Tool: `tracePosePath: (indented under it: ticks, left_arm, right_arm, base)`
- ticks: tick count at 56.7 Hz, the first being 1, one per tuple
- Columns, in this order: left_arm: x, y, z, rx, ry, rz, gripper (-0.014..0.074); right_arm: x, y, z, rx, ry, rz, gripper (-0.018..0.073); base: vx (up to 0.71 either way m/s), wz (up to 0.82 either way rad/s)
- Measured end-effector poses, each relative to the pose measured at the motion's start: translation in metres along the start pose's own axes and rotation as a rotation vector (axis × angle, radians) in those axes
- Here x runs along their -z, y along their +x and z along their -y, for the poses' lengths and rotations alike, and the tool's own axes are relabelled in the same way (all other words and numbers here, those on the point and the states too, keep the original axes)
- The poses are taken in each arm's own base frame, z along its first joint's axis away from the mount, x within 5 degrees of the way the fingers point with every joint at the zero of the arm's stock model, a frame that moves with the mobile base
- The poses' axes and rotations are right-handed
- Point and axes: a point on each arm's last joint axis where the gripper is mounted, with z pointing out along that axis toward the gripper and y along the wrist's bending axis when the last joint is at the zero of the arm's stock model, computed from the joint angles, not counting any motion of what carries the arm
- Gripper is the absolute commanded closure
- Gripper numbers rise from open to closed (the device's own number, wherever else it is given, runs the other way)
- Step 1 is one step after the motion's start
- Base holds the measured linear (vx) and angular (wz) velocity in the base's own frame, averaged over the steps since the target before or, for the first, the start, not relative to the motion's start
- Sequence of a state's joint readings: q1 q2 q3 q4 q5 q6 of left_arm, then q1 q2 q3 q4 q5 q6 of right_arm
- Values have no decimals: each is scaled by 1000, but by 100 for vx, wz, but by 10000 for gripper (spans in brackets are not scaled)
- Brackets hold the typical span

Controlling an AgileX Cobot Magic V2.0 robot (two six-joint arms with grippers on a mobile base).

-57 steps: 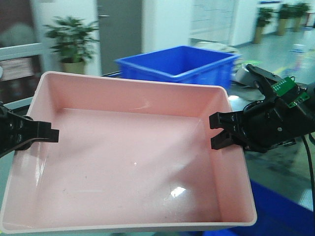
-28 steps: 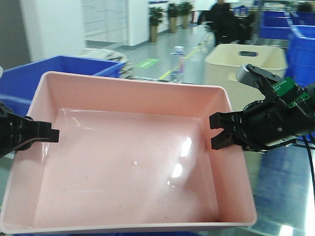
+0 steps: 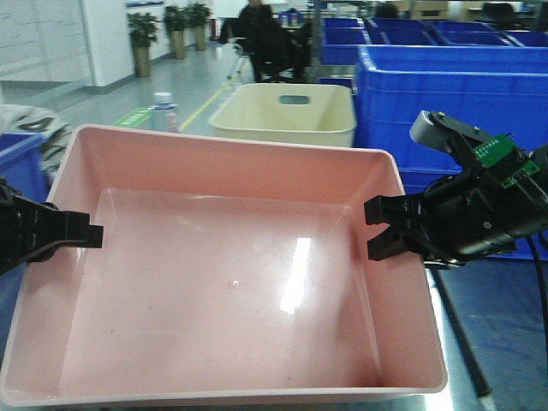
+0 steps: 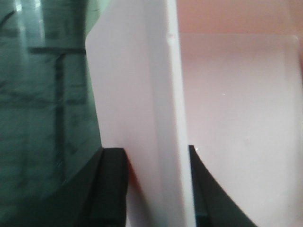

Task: Grab pink bin and stack on right shelf
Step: 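Hold the pink bin with both grippers while the base drives to the table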

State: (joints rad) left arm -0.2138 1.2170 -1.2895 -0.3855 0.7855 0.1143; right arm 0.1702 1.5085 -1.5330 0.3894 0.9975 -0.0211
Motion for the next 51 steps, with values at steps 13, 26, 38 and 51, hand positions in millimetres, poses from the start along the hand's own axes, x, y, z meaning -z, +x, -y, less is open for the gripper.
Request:
tracePosePath:
  ticks: [13,26,38,51]
  left_arm:
    - [0,0,0,0,0,0,601]
    - [-2,0,0,3,1,-3,601]
    - [-7,1,-2,8,0,-15,601]
    - [-10,1,-2,12,0,-22,601]
  right_arm:
    - [0,0,0,0,0,0,568]
    - [0,0,0,1,2,0,568]
    - [0,0,0,3,5,-2,568]
    - [0,0,1,6,10,-5,568]
  base:
    - [18,-44]
    - [10,-25]
    - [1,-3]
    - [0,0]
